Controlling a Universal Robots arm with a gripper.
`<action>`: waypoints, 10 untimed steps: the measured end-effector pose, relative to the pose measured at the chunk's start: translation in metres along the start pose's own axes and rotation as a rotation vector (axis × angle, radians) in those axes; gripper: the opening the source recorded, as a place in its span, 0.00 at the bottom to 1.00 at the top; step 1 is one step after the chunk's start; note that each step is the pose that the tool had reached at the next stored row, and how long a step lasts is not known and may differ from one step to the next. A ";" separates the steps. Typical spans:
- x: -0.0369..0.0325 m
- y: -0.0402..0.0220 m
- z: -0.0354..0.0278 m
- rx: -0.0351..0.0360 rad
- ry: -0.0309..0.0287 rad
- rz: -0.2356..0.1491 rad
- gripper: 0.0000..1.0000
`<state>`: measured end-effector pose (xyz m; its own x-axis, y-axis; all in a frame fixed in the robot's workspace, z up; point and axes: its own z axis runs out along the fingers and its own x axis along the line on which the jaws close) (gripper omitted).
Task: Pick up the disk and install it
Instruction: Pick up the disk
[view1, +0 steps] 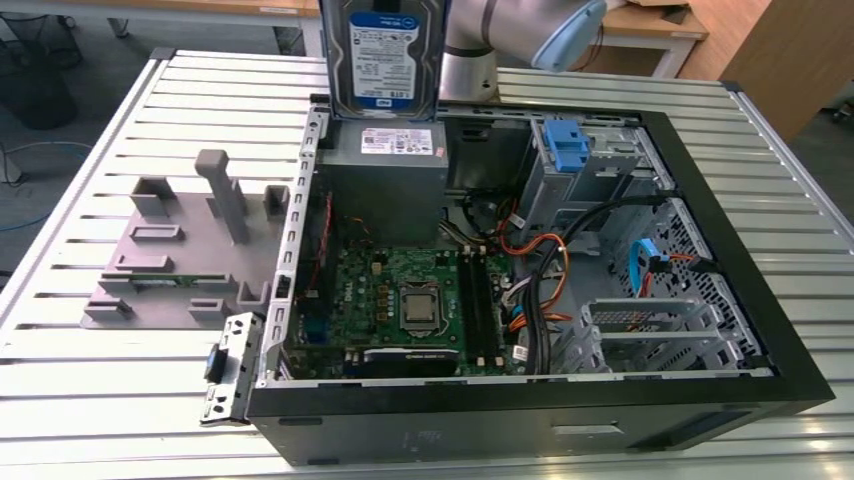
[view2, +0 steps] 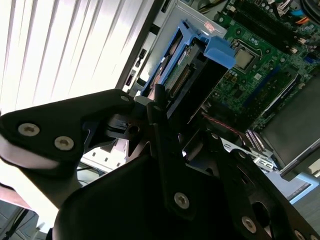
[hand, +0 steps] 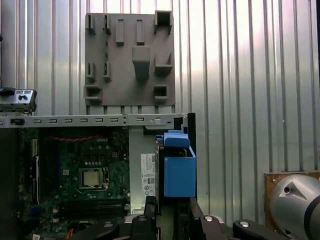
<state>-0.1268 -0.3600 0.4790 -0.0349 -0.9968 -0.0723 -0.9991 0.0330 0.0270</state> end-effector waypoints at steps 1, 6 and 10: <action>0.0015 -0.0004 -0.0002 -0.0001 0.0001 0.000 0.35; 0.0097 -0.0025 -0.0008 0.0001 -0.0001 0.001 0.35; 0.0160 -0.0040 -0.0013 0.0001 0.0000 0.002 0.35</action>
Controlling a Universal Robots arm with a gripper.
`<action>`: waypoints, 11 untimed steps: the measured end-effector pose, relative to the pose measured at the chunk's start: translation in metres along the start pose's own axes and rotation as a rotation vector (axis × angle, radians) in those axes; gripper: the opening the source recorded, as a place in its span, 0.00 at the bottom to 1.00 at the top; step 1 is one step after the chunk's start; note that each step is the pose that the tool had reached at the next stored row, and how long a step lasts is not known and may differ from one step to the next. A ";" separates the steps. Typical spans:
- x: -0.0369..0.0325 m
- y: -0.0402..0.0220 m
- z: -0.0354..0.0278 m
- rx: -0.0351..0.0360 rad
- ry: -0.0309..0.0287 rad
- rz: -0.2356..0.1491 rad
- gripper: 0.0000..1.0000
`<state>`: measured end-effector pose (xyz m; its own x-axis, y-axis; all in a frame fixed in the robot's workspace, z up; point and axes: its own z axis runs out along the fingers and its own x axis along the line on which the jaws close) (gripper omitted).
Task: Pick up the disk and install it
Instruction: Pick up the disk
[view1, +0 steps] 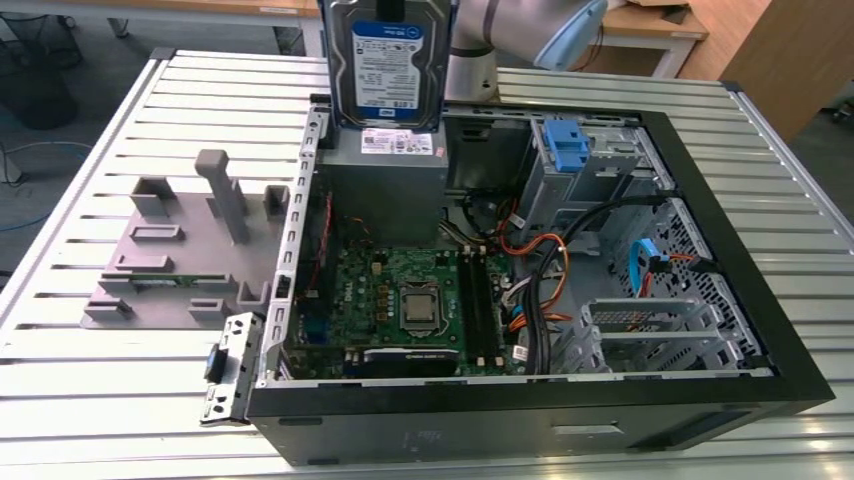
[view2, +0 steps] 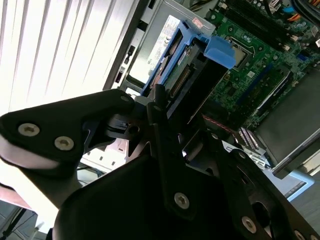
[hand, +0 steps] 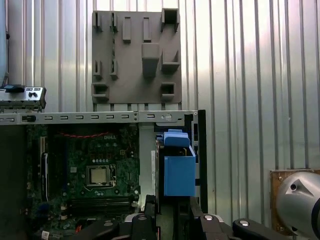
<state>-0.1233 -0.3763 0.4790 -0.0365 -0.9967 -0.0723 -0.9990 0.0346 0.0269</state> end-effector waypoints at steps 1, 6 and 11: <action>0.0016 -0.0004 -0.0001 0.0001 -0.0001 0.000 0.35; 0.0085 -0.0023 -0.0006 0.0002 -0.0002 0.002 0.35; 0.0104 -0.0031 -0.0008 0.0003 -0.0001 0.002 0.35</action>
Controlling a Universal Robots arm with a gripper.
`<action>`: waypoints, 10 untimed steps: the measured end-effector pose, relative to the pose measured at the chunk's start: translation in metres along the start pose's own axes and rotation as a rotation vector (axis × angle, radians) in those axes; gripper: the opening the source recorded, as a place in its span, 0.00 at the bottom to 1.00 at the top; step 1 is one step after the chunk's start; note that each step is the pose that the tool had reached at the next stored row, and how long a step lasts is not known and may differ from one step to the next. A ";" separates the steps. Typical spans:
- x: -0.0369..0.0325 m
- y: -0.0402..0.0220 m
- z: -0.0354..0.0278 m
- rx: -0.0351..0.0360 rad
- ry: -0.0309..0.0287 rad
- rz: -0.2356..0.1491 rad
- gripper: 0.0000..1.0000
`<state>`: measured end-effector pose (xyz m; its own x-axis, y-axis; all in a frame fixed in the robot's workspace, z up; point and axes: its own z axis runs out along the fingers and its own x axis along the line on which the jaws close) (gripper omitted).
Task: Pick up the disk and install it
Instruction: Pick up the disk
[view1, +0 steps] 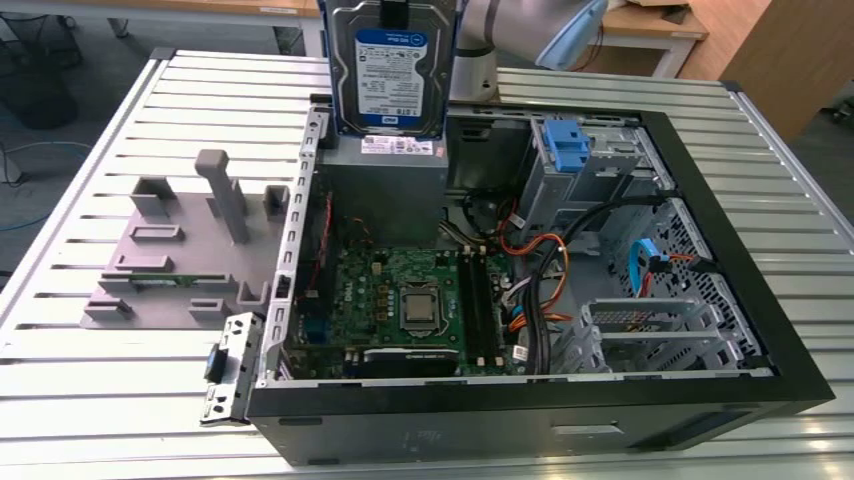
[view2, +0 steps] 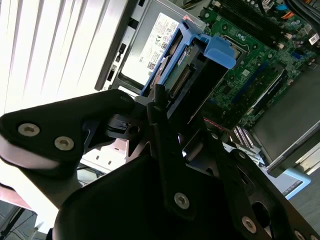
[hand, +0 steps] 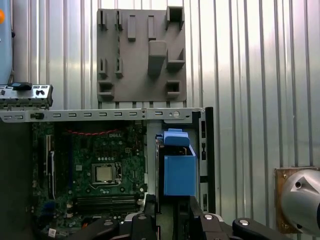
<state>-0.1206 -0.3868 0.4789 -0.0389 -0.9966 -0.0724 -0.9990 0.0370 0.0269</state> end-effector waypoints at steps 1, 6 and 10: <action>0.0000 0.0000 -0.0001 -0.0001 0.0001 0.000 0.35; 0.0001 -0.0001 -0.0001 0.0000 0.0001 0.000 0.35; 0.0001 -0.0001 -0.0001 -0.0001 0.0001 0.000 0.35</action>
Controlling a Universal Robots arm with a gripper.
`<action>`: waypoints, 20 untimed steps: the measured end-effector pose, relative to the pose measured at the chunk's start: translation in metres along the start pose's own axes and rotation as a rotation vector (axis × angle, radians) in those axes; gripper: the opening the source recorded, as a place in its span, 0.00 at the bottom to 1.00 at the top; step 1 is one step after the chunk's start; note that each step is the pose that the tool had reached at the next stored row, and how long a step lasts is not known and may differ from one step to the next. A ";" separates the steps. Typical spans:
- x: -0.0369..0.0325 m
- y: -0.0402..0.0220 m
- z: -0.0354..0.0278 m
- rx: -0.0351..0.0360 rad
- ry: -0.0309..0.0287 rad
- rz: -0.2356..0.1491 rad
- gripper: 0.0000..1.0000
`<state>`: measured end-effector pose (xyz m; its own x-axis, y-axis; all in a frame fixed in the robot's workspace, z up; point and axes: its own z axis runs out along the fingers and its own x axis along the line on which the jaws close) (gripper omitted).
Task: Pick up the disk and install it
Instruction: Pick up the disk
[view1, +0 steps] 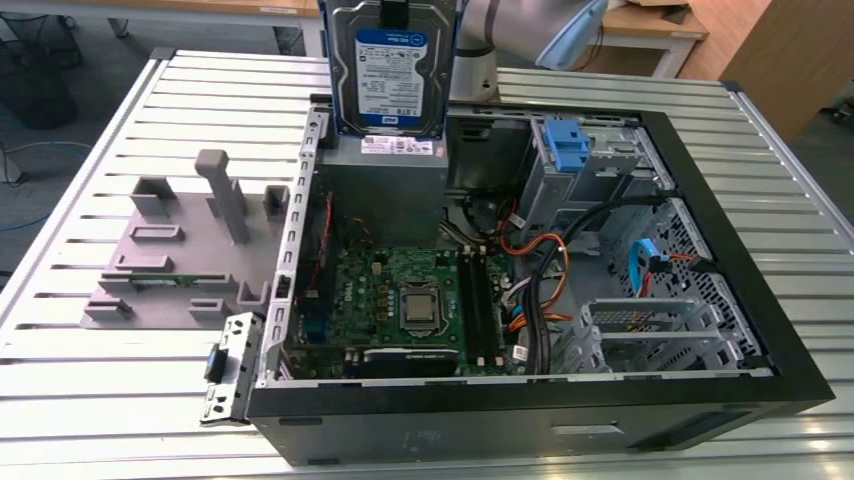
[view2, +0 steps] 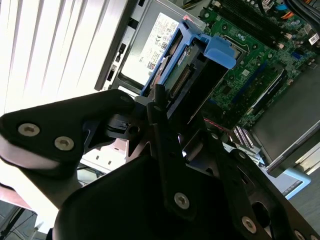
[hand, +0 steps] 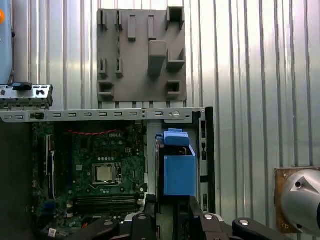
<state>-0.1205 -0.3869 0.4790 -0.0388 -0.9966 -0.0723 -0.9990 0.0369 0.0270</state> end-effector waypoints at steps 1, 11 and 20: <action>0.0000 0.0000 0.0000 0.0000 0.0000 0.000 0.35; -0.0004 -0.0103 -0.0002 0.0000 0.0000 0.000 0.35; -0.0010 -0.0249 -0.0006 0.0001 0.0000 0.000 0.35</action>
<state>-0.0955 -0.3869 0.4789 -0.0388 -0.9966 -0.0723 -0.9990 0.0370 0.0269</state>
